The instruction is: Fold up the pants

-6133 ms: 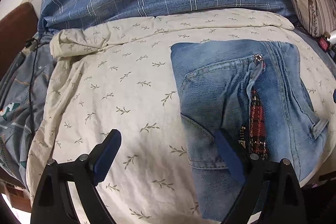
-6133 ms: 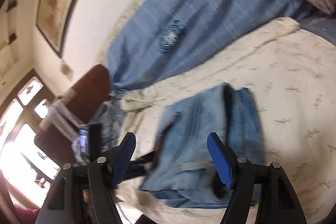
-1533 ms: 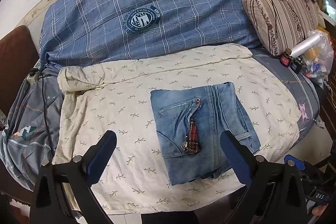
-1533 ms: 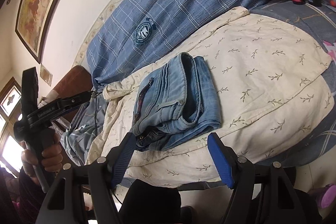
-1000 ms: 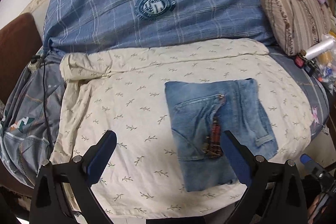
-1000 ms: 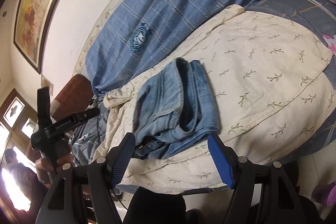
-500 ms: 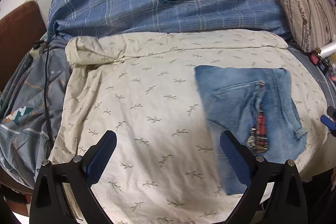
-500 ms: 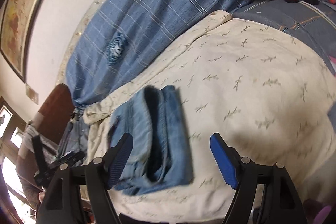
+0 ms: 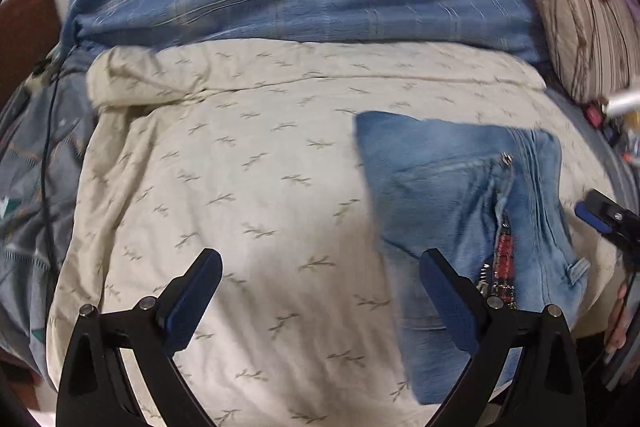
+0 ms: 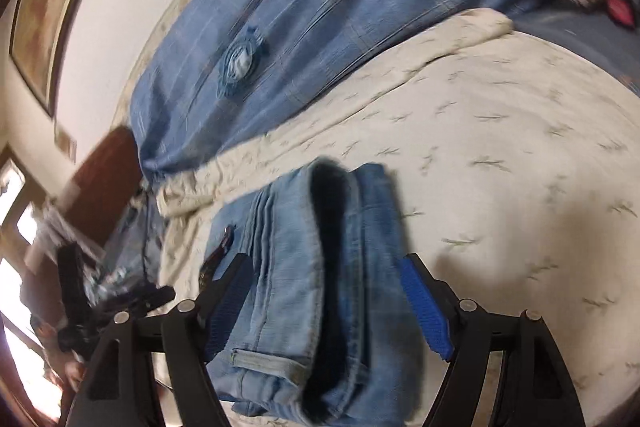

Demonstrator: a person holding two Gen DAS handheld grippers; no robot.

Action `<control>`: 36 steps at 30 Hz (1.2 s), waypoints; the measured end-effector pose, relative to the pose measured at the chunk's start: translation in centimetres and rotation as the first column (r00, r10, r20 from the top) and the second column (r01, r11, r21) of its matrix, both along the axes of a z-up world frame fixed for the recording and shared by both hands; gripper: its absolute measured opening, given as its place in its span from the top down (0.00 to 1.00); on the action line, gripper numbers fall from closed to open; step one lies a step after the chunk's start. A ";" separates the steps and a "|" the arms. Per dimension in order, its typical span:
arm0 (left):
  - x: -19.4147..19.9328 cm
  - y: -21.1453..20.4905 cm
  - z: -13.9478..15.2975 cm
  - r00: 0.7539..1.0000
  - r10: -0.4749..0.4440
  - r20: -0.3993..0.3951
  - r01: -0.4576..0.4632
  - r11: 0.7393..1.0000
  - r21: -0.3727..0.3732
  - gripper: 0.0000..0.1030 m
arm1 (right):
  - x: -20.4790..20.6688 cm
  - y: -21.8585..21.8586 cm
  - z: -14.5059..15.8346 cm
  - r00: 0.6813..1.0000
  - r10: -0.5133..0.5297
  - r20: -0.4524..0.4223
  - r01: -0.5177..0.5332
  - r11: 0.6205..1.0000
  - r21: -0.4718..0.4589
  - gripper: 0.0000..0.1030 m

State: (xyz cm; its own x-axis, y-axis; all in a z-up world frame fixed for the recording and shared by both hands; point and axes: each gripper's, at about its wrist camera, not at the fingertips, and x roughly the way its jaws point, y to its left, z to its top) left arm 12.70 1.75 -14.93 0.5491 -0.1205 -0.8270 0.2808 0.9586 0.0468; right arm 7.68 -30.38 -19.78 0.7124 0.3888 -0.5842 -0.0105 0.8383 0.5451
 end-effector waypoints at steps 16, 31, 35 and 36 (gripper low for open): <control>-0.5 -2.5 -1.0 0.999 -0.043 0.034 0.041 0.998 0.057 0.04 | 1.1 0.3 -1.9 0.995 -0.031 -0.090 0.024 0.997 -0.077 0.23; -0.9 -3.4 -0.8 0.996 -0.065 0.058 0.059 0.993 0.099 0.04 | 1.6 1.4 -2.4 0.993 -0.015 -0.114 0.002 0.993 -0.119 0.23; -0.7 -3.6 -1.6 0.997 -0.058 0.046 0.052 0.993 0.107 0.04 | 1.8 1.7 -2.7 0.992 -0.009 -0.127 -0.007 0.992 -0.124 0.23; -0.7 -3.7 -1.6 0.997 -0.058 0.050 0.052 0.993 0.109 0.04 | 1.8 1.6 -2.7 0.992 -0.008 -0.127 -0.008 0.992 -0.123 0.23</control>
